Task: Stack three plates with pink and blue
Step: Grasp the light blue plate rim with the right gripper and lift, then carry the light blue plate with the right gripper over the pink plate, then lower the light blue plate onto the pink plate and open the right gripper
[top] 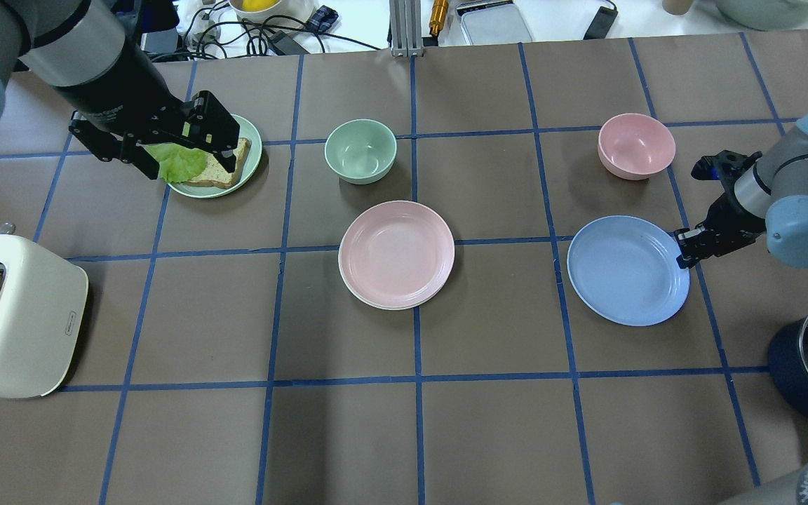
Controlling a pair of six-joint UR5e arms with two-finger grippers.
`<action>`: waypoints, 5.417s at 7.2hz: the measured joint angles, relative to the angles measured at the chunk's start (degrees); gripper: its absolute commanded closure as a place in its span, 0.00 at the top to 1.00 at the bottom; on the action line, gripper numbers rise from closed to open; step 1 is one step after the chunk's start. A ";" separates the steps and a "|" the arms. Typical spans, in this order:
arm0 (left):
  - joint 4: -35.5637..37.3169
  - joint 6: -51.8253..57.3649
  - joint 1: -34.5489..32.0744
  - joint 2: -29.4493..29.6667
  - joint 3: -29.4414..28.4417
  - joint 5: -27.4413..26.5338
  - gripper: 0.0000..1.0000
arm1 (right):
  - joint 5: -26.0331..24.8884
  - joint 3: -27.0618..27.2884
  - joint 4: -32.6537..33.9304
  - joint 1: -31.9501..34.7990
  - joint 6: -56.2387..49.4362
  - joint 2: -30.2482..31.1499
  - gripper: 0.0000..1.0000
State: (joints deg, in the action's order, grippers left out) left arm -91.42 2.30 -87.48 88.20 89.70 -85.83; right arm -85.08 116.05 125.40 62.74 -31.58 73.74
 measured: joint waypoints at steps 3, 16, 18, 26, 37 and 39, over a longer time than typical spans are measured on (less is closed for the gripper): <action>-1.49 -0.20 0.49 0.11 -1.08 -1.10 1.00 | 3.07 -3.16 -6.56 0.18 1.33 1.23 0.05; -0.08 -3.09 -0.01 0.18 -0.47 -2.07 1.00 | 9.42 -15.88 -13.44 25.65 37.70 1.87 0.04; -0.08 -3.08 -0.02 0.09 -0.42 -2.12 1.00 | 9.22 -15.70 -11.07 29.31 42.36 1.06 0.04; -0.08 -2.51 0.25 0.04 -0.49 -1.89 1.00 | 7.19 -9.40 4.90 38.13 52.03 -2.97 0.04; -0.16 -2.39 0.37 0.05 -0.68 -1.97 1.00 | 6.38 -8.50 6.57 39.73 53.39 -3.72 0.10; -0.11 -2.39 0.38 0.05 -0.67 -1.97 1.00 | 5.19 -8.47 6.53 39.69 53.30 -3.69 0.57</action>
State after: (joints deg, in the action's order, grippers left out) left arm -91.52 -0.09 -87.10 88.24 89.03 -87.80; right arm -79.89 107.57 131.93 102.43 21.73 70.05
